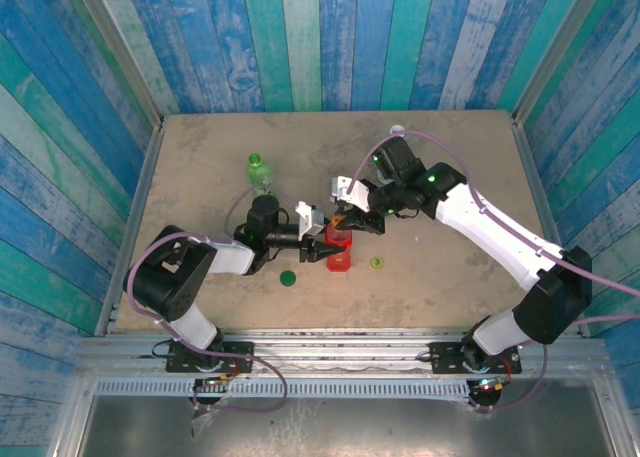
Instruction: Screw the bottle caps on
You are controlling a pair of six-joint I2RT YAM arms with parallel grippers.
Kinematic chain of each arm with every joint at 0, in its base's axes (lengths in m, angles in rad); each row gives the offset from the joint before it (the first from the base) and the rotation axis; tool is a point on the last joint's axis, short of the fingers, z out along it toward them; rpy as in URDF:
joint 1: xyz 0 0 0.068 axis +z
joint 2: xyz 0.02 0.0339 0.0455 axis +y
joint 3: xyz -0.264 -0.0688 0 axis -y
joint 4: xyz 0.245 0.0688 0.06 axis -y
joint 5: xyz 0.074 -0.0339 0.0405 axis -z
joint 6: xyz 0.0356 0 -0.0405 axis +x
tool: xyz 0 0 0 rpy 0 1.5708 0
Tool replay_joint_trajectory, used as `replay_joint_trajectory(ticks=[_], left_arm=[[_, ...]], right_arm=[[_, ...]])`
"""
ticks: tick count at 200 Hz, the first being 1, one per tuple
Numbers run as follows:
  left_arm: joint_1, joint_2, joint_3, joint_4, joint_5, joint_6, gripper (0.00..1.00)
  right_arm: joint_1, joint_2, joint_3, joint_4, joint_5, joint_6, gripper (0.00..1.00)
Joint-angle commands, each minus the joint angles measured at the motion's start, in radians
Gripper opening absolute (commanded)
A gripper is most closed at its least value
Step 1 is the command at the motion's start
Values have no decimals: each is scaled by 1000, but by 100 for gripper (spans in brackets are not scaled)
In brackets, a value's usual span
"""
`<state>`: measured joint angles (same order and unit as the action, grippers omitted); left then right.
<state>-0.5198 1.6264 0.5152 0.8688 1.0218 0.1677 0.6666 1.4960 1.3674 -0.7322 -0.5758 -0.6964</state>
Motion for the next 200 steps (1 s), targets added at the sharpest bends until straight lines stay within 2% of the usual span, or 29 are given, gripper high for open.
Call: replay_joint_trajectory(ticks=[1, 16, 35, 56, 65, 88, 106, 118, 135, 149, 167, 200], left_arm=[[-6, -27, -24, -78, -29, -25, 56], [-6, -34, -34, -36, -86, -60, 55], [-7, -46, -43, 23, -239, -123, 54], [-18, -54, -43, 68, -420, -171, 53], [-28, -50, -38, 87, -490, -188, 54], [-63, -25, -24, 131, -652, -241, 53], [-95, -13, -18, 139, -734, -248, 52], [-111, -14, -8, 115, -751, -235, 52], [-114, -22, -13, 98, -716, -228, 52], [-114, -35, -30, 95, -662, -205, 52], [-112, -61, -52, 80, -592, -176, 53], [-76, -113, -84, 99, -391, -175, 53]], right_arm=[[4, 13, 6, -41, -9, 20, 24], [4, 13, -3, -38, 13, 55, 23], [6, 1, -25, 5, 92, 190, 23], [16, -44, -93, 152, 298, 492, 18], [23, -64, -128, 205, 388, 615, 11], [88, -96, -193, 243, 704, 899, 9], [133, -108, -210, 210, 880, 1056, 10], [155, -114, -208, 211, 923, 1080, 11], [157, -129, -189, 233, 867, 1012, 16], [155, -169, -205, 311, 720, 839, 27], [149, -236, -224, 350, 595, 700, 42], [68, -365, -291, 396, 325, 536, 55]])
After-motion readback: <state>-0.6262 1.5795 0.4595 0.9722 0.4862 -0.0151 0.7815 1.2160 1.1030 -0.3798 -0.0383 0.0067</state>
